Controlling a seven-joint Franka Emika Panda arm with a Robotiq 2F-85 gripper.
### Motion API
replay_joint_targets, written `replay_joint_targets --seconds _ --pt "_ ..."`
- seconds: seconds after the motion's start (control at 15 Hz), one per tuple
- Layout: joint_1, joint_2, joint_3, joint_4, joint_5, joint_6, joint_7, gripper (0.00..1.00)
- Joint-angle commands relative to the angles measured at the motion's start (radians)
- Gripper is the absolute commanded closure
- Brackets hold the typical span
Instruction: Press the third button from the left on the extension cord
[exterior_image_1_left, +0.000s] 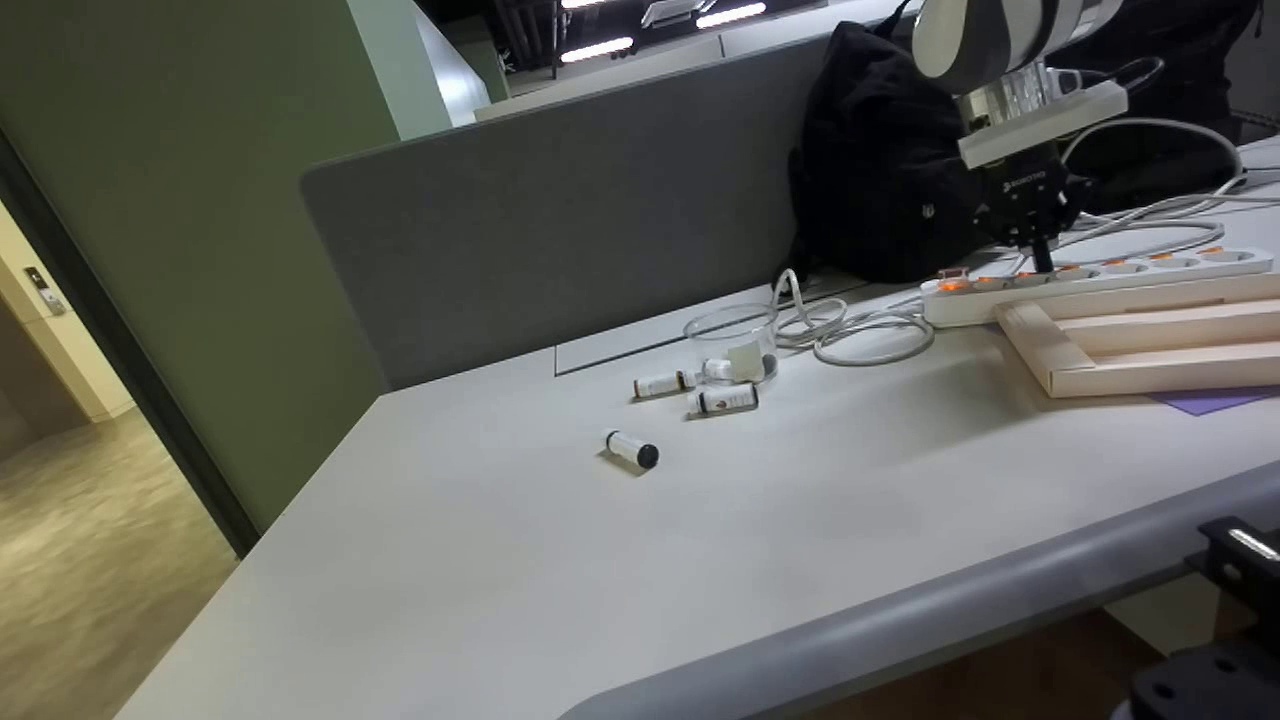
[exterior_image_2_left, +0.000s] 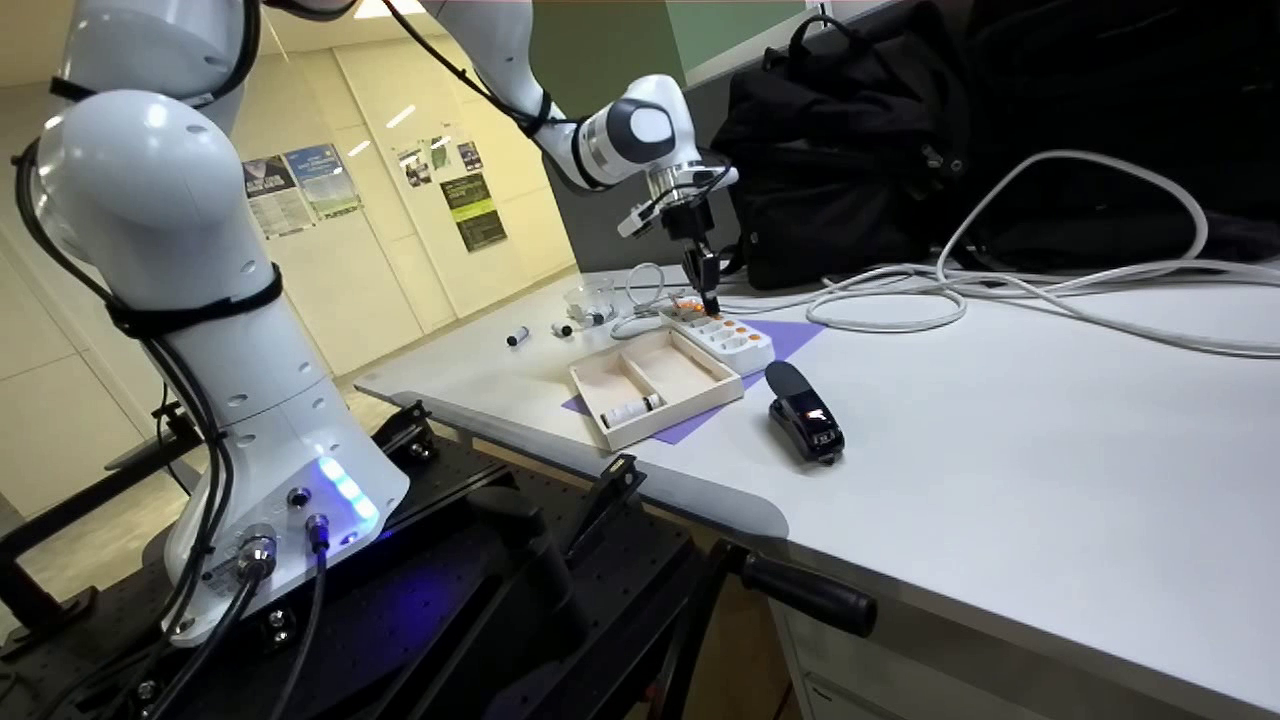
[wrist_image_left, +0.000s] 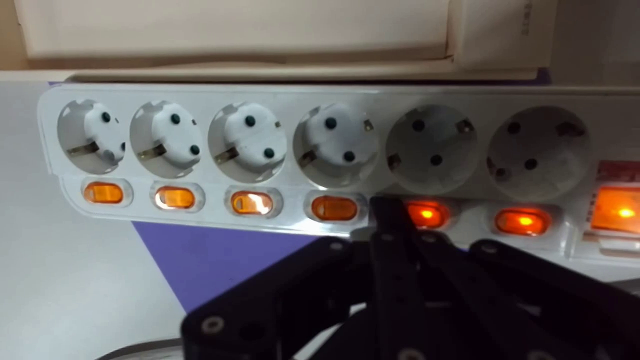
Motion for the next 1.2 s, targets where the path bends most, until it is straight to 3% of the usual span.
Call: replay_joint_targets --seconds 0.0,1.13 --pt "-0.004 0.013 0.017 0.012 -0.006 0.028 0.022 1.00" --pt "-0.011 0.009 0.054 -0.013 0.009 0.068 -0.032 1.00"
